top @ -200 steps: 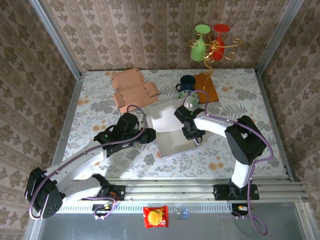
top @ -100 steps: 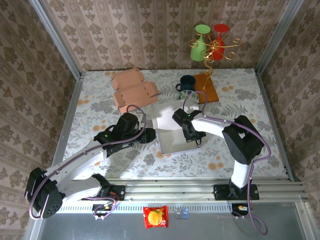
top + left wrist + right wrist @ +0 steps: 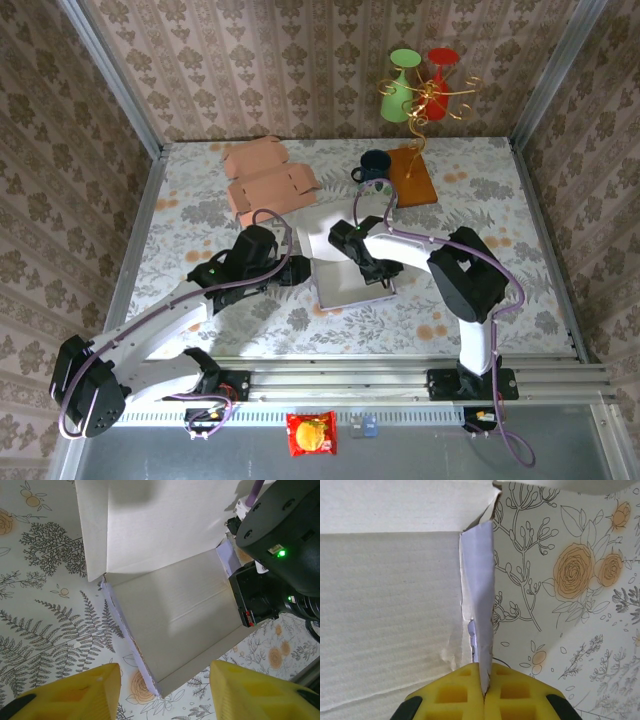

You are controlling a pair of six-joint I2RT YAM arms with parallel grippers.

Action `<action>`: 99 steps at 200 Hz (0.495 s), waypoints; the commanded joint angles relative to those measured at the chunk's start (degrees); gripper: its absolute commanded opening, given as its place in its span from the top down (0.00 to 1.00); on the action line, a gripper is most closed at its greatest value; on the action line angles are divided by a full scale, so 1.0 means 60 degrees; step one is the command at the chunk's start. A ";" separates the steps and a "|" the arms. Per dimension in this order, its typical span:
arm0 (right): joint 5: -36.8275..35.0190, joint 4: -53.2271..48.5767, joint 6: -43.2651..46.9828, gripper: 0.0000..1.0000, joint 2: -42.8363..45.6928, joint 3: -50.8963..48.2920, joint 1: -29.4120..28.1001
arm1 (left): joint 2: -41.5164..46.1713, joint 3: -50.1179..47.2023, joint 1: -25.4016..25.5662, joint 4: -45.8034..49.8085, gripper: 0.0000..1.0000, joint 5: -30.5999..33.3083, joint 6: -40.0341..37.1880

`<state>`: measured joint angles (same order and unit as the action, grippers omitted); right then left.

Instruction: Fold the paper box

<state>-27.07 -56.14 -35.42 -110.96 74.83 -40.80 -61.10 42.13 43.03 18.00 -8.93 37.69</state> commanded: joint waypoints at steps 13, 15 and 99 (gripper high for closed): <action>-0.0081 -0.0636 -0.0553 1.00 -0.0299 0.0253 -0.0067 | 0.0153 0.0163 -0.0092 0.0309 0.49 0.0195 -0.0252; -0.0053 -0.0616 -0.0574 1.00 -0.0312 0.0246 -0.0070 | 0.0161 0.0173 -0.0106 0.0314 0.50 0.0198 -0.0267; 0.0794 0.0658 -0.0589 0.71 0.0774 -0.0776 -0.0050 | -0.0263 0.1264 -0.1423 0.1782 0.45 0.0009 -0.1388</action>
<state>-23.31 -53.60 -38.92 -110.54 71.88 -40.95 -61.56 45.36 37.06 23.92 -8.73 34.48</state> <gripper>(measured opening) 0.238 0.543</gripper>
